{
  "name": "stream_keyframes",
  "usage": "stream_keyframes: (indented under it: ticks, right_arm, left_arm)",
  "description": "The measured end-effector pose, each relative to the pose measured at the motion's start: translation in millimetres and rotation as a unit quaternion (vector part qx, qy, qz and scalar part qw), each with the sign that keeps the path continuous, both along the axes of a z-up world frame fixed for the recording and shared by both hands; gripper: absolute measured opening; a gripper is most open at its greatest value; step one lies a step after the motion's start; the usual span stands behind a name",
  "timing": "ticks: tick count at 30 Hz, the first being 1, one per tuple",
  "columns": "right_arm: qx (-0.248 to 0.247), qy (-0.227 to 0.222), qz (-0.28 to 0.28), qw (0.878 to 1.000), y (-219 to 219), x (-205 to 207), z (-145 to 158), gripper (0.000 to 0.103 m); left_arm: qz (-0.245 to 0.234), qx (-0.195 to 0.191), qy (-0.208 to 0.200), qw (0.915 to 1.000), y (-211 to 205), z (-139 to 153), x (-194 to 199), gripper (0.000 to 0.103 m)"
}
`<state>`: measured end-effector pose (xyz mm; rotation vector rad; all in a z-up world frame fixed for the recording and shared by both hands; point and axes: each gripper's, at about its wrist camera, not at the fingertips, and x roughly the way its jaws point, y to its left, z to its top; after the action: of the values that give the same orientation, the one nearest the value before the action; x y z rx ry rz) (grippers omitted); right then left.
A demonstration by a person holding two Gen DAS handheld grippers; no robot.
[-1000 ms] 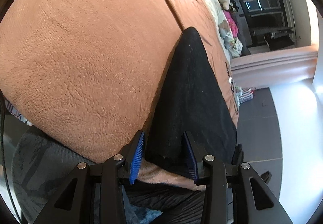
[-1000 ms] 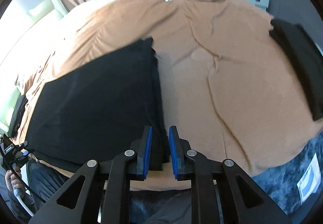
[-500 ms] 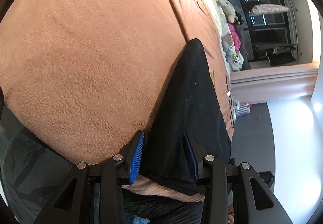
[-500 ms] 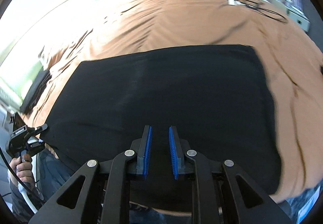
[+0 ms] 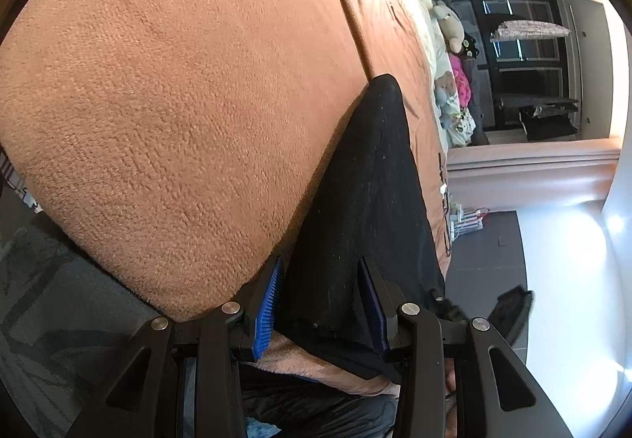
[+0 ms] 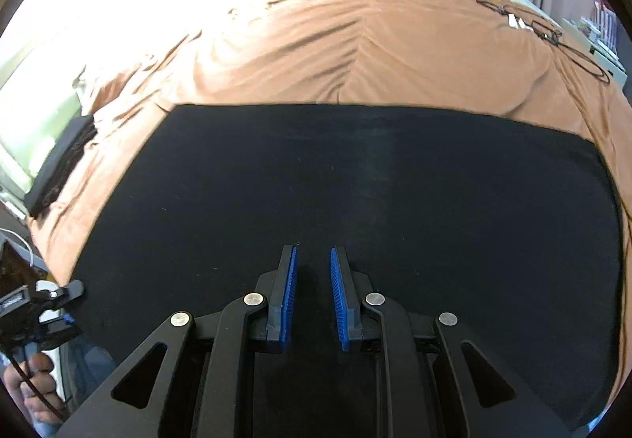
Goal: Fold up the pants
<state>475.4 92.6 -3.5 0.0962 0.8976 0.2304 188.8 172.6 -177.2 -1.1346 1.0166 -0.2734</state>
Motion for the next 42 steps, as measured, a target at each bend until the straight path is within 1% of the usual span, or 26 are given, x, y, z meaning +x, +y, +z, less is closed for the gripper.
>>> stream_keyframes:
  ticks: [2, 6, 13, 17, 19, 21, 24, 27, 31, 34, 37, 42]
  right_arm:
    - [-0.016, 0.015, 0.008, 1.0, 5, 3, -16, 0.015]
    - [-0.031, 0.014, 0.03, 0.999, 10, -12, -27, 0.015]
    - [0.002, 0.044, 0.072, 0.996, 17, -42, -29, 0.015]
    - [0.011, 0.055, 0.082, 0.995, 16, -46, -27, 0.015]
    - [0.014, 0.056, 0.074, 0.996, 12, -37, -21, 0.014]
    - [-0.004, 0.048, 0.058, 0.997, 13, -27, -19, 0.014]
    - [0.01, 0.049, 0.042, 0.998, 8, -3, -18, 0.014]
    - [0.002, 0.044, 0.033, 0.998, 10, 19, -16, 0.014]
    - [0.005, 0.049, 0.017, 0.999, 8, 48, -17, 0.014]
    - [0.016, 0.056, 0.005, 0.998, 3, 70, -16, 0.012]
    - [0.004, 0.055, -0.012, 0.998, 1, 96, -13, 0.012]
    - [0.004, 0.061, -0.021, 0.998, -7, 137, -9, 0.012]
  left_arm:
    - [0.001, -0.001, 0.002, 1.0, 0, 0, 3, 0.041]
    - [0.004, -0.001, 0.002, 1.0, -1, 1, 8, 0.041]
    - [0.01, 0.003, 0.003, 0.9999, -5, 2, 14, 0.041]
    - [0.014, 0.001, 0.005, 0.9999, -5, 2, 14, 0.041]
    - [0.015, 0.002, 0.005, 0.9999, -6, 3, 13, 0.041]
    - [0.015, 0.002, 0.005, 0.9999, -6, 2, 13, 0.041]
    - [0.015, 0.0, 0.005, 0.9999, -6, 2, 12, 0.041]
    - [0.016, -0.004, 0.008, 0.9998, -6, 1, 12, 0.041]
    - [0.022, -0.006, 0.018, 0.9996, -5, 1, 15, 0.041]
    - [0.027, -0.004, 0.024, 0.9993, -6, 2, 19, 0.041]
    - [0.032, -0.004, 0.027, 0.9991, -6, 2, 21, 0.041]
    - [0.038, -0.006, 0.034, 0.9987, -8, 2, 25, 0.041]
